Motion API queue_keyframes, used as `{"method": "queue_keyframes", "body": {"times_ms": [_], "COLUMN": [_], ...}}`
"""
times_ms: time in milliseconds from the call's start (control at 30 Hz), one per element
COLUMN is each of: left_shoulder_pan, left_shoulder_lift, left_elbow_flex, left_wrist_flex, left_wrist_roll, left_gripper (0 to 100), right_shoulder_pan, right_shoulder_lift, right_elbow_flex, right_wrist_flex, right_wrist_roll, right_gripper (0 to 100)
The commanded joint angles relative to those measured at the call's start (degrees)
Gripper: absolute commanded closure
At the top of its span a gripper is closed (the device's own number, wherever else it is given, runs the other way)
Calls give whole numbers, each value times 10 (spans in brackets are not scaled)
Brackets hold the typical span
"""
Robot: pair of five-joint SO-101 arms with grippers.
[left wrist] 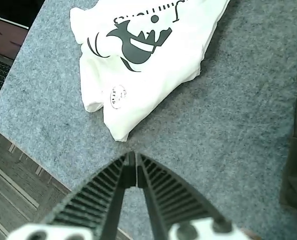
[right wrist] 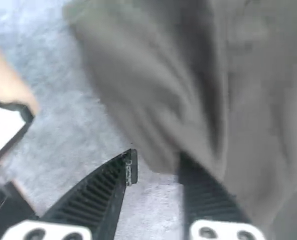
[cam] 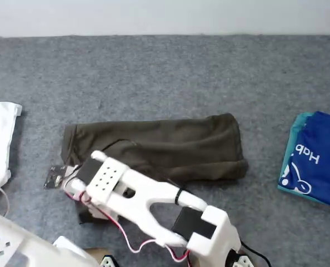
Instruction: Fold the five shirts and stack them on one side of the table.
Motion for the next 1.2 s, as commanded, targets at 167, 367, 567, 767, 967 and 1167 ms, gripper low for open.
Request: {"method": "queue_keyframes", "body": {"times_ms": [167,367,567,767,967,1167], "left_shoulder_pan": [-4,-4,-4,-4,-4,-4], "left_shoulder_lift": [-4,-4,-4,-4,-4,-4], "left_elbow_flex": [-1,-1,-1,-1,-1,-1], "left_wrist_flex": [9,9,9,7,7,6], "left_wrist_roll": [-6,-6,-6,-6,-6,-7], "left_gripper": [985,985,985,985,985,985], "right_shoulder_pan": [-51,-48,-42,-31,13,57], "right_shoulder_lift": [-29,24,88,135,142,124], "right_elbow_flex": [12,41,38,-27,-97,-209], "right_wrist_flex": [-60,-138,-157,-117,-97,-36], "right_wrist_roll": [-1,-1,0,35,37,40], "right_gripper": [717,718,765,977,989,990]}}
